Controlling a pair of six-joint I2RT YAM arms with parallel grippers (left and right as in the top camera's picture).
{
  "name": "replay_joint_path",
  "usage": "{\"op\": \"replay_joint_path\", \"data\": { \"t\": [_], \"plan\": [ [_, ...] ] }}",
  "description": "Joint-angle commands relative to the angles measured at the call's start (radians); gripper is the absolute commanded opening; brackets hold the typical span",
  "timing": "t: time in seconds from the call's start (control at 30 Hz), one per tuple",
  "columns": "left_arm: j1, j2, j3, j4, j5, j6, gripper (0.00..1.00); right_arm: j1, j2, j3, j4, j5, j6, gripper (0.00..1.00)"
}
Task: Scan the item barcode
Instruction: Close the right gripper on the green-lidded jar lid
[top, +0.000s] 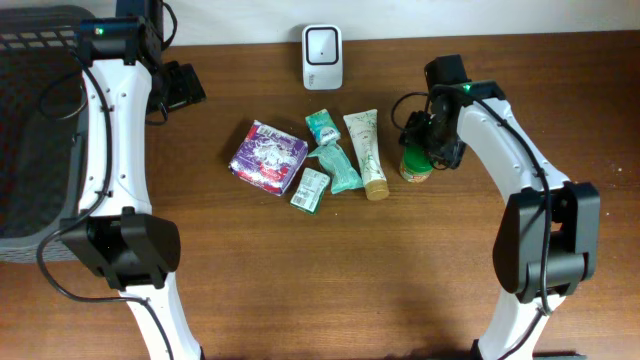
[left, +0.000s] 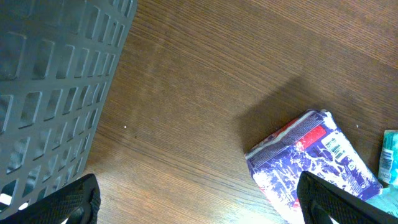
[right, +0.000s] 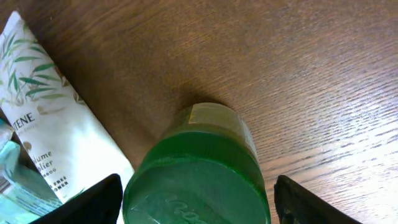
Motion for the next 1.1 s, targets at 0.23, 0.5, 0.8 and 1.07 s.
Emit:
{"op": "replay_joint_path", "data": {
  "t": [0.23,0.5,0.8,1.07],
  "plan": [
    [0.003,0.013,-0.007,-0.001,0.0,-0.013,0.99,0.005,-0.004,-0.081,0.044,-0.074,0.077,0.72],
    [0.003,0.013,-0.007,-0.002,0.0,-0.013,0.99,-0.002,-0.005,0.001,-0.006,-0.133,-0.533,0.64],
    [0.003,0.013,-0.007,-0.001,0.0,-0.013,0.99,-0.003,-0.005,0.001,-0.05,-0.119,-0.906,0.64],
    [0.003,0.013,-0.007,-0.001,0.0,-0.013,0.99,-0.002,-0.004,-0.017,-0.037,-0.12,-0.846,0.7]
  ]
}}
